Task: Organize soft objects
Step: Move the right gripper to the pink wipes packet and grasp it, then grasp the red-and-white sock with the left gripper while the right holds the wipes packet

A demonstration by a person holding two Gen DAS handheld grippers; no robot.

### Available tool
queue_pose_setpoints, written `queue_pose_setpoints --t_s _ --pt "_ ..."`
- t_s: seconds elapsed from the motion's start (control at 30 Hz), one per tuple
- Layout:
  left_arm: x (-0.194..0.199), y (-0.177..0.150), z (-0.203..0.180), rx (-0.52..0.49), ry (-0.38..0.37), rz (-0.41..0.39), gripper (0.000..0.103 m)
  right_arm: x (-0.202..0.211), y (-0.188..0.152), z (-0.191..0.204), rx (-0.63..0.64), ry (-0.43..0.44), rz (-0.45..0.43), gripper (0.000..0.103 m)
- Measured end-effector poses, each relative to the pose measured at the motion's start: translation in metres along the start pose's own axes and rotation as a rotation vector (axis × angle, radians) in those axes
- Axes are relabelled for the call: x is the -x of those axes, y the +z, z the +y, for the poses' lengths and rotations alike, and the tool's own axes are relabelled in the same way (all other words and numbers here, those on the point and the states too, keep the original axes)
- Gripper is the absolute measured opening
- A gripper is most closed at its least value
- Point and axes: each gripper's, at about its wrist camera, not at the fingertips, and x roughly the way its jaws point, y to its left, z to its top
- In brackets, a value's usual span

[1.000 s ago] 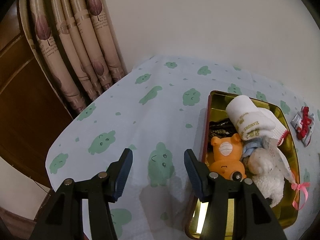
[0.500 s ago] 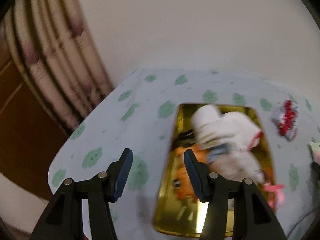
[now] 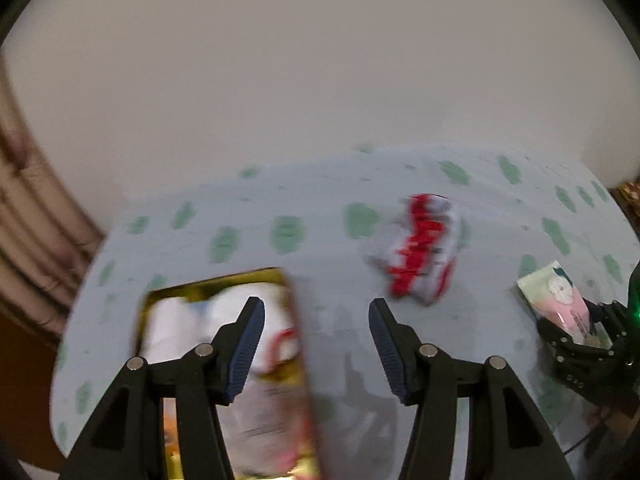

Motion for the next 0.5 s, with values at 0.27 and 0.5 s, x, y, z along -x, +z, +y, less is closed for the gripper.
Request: queue_pose_setpoints --t_s 0.27,0.5 --pt "-0.052 0.022 -0.064 -0.082 -0.195 0.078 0.056 -0.004 0.001 -0.031 -0.043 -0.063 -0.012 0.065" --pt "-0.081 0.042 -0.094 -0.141 -0.243 0.081 0.056 -0.005 0.001 -0.034 -0.048 -0.047 -0.010 0.067"
